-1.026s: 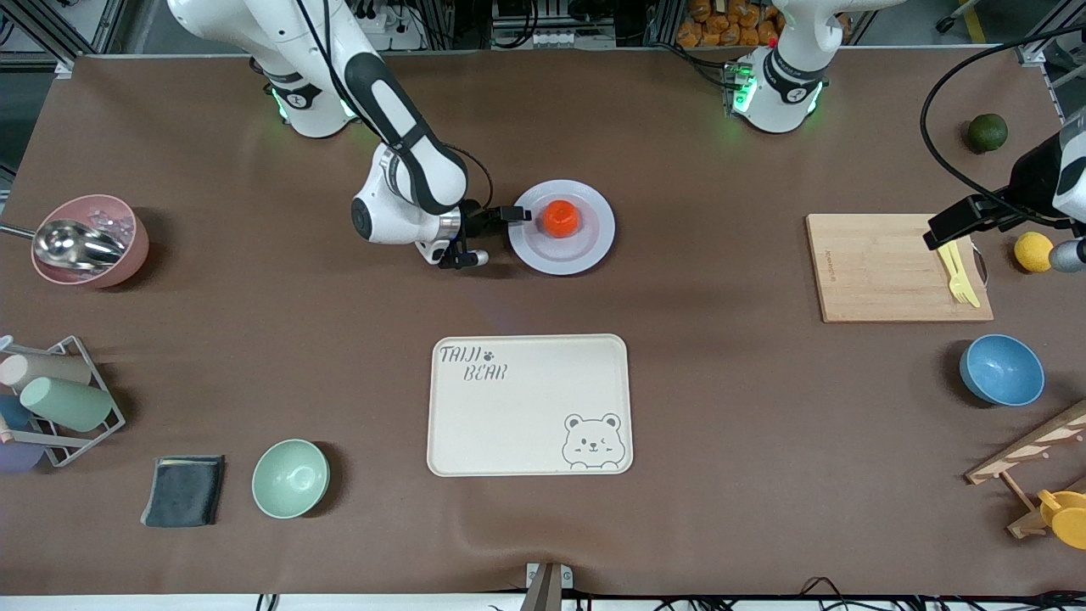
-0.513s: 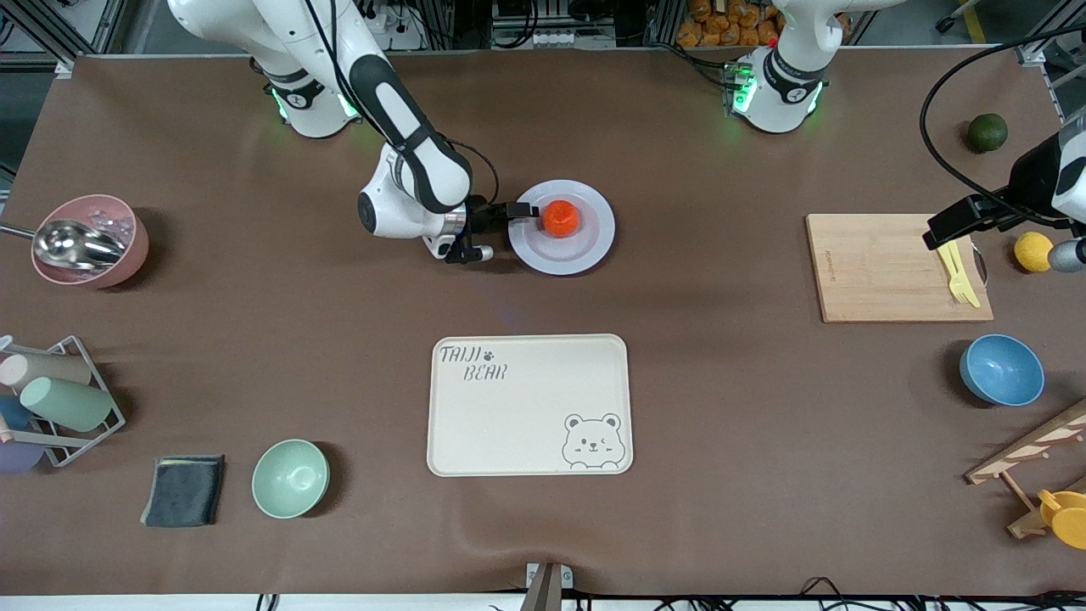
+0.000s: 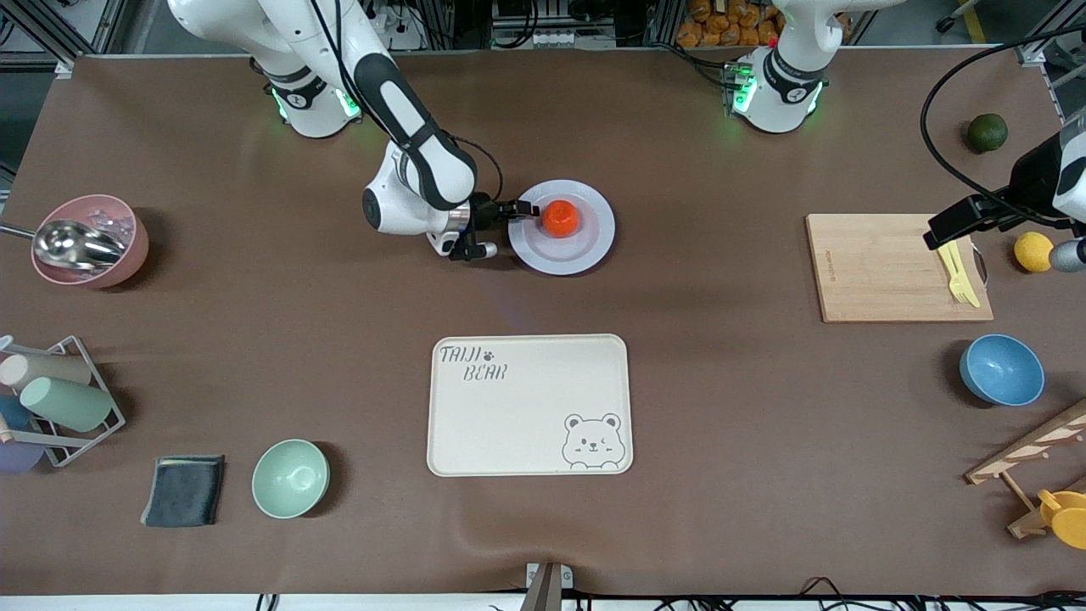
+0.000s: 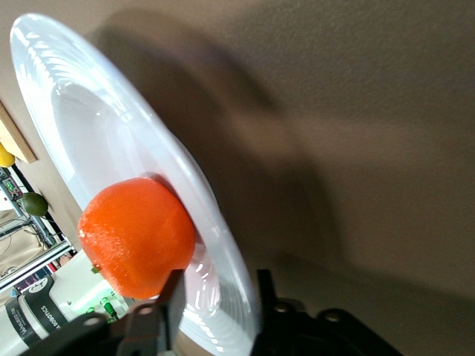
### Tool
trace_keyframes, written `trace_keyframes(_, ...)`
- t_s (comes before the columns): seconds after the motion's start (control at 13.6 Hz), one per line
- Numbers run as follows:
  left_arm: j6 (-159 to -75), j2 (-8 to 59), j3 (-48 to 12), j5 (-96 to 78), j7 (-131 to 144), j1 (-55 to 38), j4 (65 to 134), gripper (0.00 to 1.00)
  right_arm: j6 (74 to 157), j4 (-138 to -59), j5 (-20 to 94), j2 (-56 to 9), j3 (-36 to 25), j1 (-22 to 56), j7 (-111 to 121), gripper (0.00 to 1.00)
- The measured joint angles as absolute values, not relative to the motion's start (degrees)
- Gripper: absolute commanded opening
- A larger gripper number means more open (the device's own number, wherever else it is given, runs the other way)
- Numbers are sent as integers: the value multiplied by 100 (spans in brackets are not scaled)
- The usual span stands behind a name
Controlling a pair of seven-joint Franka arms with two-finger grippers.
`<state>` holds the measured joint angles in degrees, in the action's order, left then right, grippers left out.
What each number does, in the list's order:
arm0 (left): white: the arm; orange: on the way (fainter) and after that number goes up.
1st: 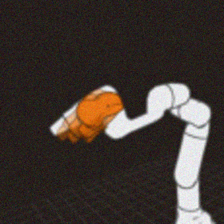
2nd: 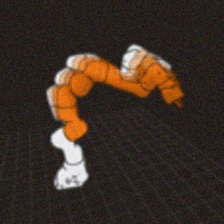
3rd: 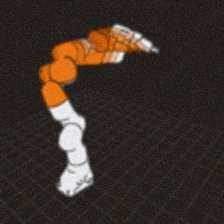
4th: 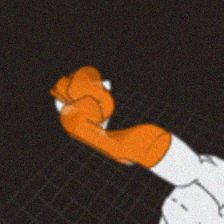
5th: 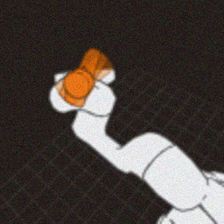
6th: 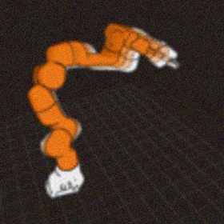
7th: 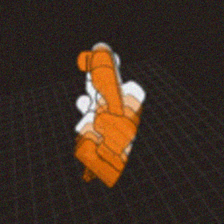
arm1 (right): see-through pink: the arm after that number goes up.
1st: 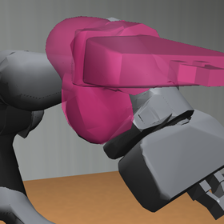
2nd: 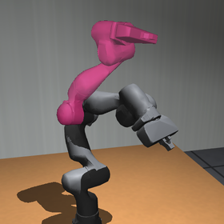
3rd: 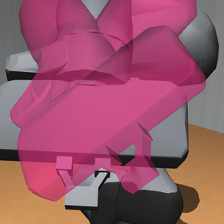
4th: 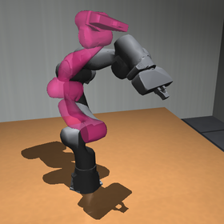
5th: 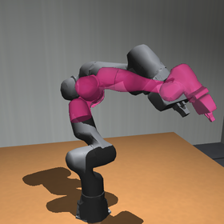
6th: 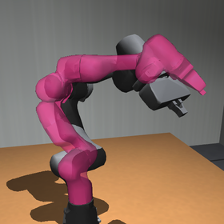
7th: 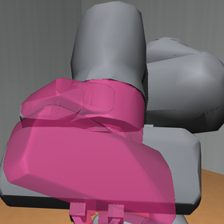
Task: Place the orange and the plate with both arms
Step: 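Close the right gripper on the plate rim and lift the plate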
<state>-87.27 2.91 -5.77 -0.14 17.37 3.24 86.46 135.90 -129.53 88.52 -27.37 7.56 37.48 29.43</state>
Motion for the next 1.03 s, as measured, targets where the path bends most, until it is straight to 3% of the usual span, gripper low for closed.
trace_keyframes(1.03, -8727, 291, -572, -14, 1737, 326, 8646, 100, 13637, -12823, 9202, -2570, 729, 3502, 3171, 0)
